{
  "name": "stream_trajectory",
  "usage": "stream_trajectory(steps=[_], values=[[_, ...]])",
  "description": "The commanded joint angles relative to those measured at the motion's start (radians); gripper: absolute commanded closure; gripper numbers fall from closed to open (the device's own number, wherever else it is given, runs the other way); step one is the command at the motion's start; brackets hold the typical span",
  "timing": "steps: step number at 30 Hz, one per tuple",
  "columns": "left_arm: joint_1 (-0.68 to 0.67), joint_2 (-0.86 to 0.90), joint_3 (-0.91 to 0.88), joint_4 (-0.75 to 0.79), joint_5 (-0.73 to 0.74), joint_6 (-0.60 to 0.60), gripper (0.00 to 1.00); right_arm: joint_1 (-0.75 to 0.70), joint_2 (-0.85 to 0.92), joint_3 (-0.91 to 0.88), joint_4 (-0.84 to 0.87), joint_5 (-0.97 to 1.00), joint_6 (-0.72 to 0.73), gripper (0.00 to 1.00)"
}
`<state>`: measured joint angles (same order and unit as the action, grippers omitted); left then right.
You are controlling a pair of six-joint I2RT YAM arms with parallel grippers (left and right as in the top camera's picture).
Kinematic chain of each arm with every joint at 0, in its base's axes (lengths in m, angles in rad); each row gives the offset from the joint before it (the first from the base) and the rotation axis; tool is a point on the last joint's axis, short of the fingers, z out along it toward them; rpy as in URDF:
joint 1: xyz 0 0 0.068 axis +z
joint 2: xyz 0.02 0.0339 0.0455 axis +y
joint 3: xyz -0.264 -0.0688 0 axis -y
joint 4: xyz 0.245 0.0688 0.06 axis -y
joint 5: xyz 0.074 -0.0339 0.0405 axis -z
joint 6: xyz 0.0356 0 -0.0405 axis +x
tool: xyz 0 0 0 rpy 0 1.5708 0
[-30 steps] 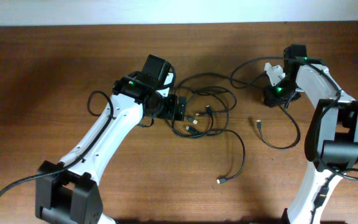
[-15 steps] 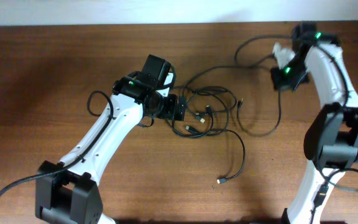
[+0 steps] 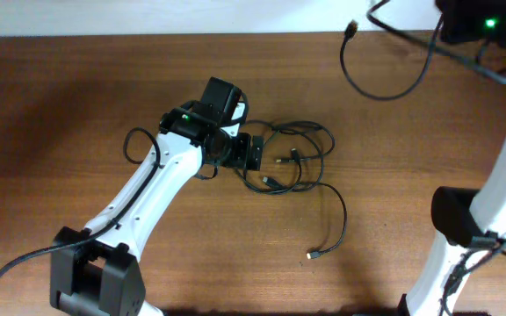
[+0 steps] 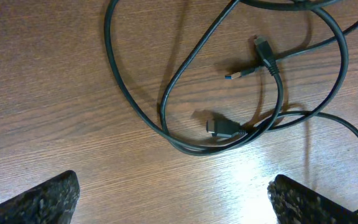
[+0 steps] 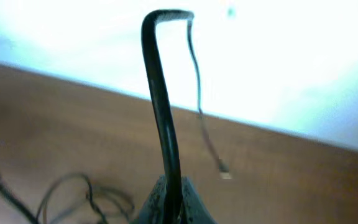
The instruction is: Untangle cables
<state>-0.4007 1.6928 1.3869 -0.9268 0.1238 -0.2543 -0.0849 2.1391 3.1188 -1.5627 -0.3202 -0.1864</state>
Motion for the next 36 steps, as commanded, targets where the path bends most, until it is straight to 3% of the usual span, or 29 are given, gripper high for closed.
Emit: stream_trajectory(steps=[1, 16, 25, 36], values=[[0.000, -0.008, -0.001, 0.002, 0.000, -0.010, 0.01, 0.001, -0.022, 0.022, 0.003, 0.043, 0.032, 0.96], [0.000, -0.008, -0.001, 0.002, 0.000, -0.010, 0.01, -0.009, 0.016, -0.002, 0.007, 0.408, 0.046, 0.96], [0.000, -0.008, -0.001, 0.002, 0.000, -0.010, 0.01, -0.149, 0.098, -0.185, 0.023, 0.401, -0.018, 0.96], [0.000, -0.008, -0.001, 0.002, 0.000, -0.010, 0.01, -0.449, 0.100, -0.481, 0.256, 0.267, -0.014, 0.96]])
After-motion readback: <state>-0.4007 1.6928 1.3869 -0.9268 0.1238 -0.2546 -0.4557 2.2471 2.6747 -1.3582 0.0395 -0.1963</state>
